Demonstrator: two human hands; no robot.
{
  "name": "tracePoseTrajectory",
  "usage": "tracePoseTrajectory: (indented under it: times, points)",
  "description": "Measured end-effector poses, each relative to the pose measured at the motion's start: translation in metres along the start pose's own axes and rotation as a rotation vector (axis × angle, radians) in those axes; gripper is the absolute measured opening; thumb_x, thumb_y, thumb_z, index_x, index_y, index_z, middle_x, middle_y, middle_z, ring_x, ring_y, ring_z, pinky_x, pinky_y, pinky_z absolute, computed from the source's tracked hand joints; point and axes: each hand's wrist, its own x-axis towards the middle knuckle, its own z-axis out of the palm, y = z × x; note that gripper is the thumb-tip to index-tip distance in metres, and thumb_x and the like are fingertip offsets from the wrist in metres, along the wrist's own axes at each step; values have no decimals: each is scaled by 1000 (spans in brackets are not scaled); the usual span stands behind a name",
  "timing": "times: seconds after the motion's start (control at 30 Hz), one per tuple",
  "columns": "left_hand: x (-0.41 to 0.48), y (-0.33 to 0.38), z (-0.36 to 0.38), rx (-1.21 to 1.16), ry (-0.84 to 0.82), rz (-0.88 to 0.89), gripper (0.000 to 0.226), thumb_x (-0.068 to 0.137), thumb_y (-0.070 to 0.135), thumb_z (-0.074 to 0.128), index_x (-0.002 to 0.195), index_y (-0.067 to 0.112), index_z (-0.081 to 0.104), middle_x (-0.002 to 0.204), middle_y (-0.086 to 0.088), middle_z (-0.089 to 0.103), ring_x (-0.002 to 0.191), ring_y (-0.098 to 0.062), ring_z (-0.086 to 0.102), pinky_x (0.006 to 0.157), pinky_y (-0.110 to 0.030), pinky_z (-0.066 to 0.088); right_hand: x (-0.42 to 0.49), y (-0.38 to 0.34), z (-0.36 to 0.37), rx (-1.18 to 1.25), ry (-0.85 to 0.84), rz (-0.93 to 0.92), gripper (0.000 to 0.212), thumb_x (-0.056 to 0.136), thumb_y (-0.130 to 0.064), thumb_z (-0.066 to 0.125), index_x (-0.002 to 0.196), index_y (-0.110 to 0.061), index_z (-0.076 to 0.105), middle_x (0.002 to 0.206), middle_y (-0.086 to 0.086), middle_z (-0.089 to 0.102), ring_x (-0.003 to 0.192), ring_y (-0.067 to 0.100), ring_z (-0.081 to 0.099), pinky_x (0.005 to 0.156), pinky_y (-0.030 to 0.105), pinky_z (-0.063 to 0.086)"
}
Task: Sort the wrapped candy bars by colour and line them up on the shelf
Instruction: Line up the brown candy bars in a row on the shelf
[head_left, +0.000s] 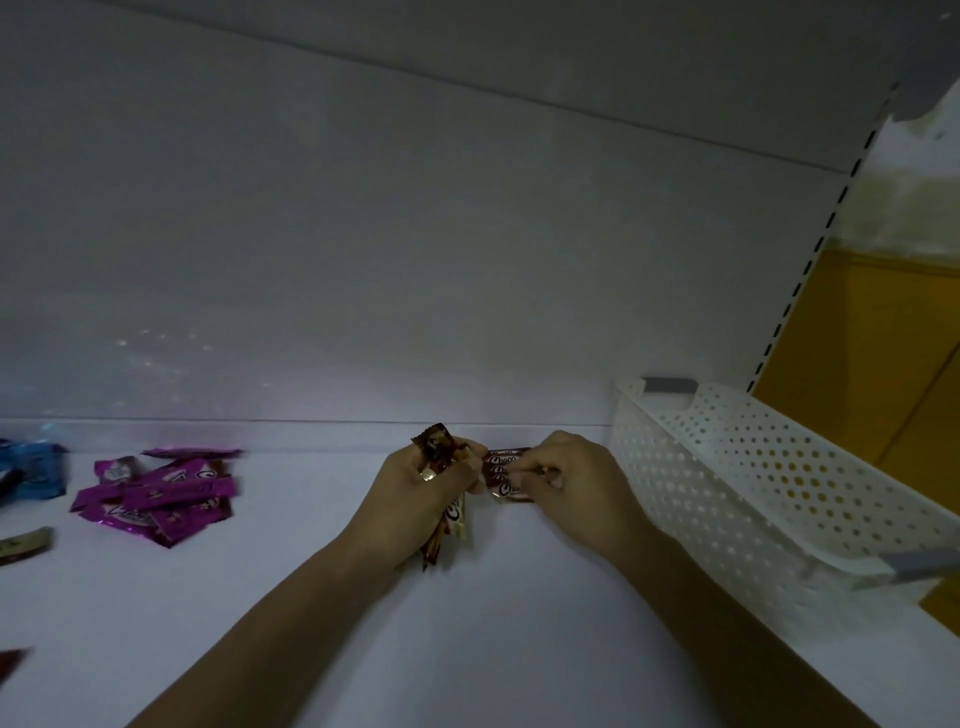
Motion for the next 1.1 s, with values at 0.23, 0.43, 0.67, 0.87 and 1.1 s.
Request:
tracePoseTrajectory:
  times: [0.23, 0.43, 0.67, 0.87, 1.1]
  points:
    - [-5, 3, 1, 254, -177, 90, 19, 93, 11, 58, 86, 24, 70, 80, 6, 74, 80, -6, 68, 71, -11, 48, -4, -41, -8, 707, -42, 28, 16, 81, -24, 72, 91, -37, 72, 98, -6, 67, 93, 6, 64, 82, 19, 52]
    - [-6, 1, 0, 264, -121, 115, 13, 94, 11, 57, 90, 16, 68, 80, 4, 73, 78, -9, 65, 73, -18, 47, -3, -38, -16, 1009, -34, 263, 19, 86, -20, 66, 90, -4, 73, 82, 14, 71, 75, 16, 66, 69, 22, 54]
    - [-8, 5, 0, 36, 29, 19, 20, 94, 17, 57, 80, 15, 71, 63, 6, 64, 46, -3, 49, 43, -15, 40, -2, -29, -20, 963, -77, 333, 18, 89, -23, 63, 74, -21, 74, 63, 0, 61, 55, 7, 53, 56, 17, 47]
    - [-8, 6, -1, -42, 42, 19, 18, 94, 14, 57, 96, 25, 71, 70, 4, 69, 60, -1, 60, 49, -16, 45, 1, -27, -25, 1260, -220, 405, 33, 83, -43, 59, 85, -13, 75, 84, 12, 72, 73, 19, 68, 69, 29, 55]
    - [-8, 5, -2, -61, 86, -4, 21, 95, 17, 55, 107, 30, 67, 71, 8, 69, 62, -1, 57, 52, -13, 45, 2, -1, -37, 714, -154, 333, 10, 78, -3, 74, 82, -11, 71, 73, 3, 72, 67, 11, 67, 62, 16, 52]
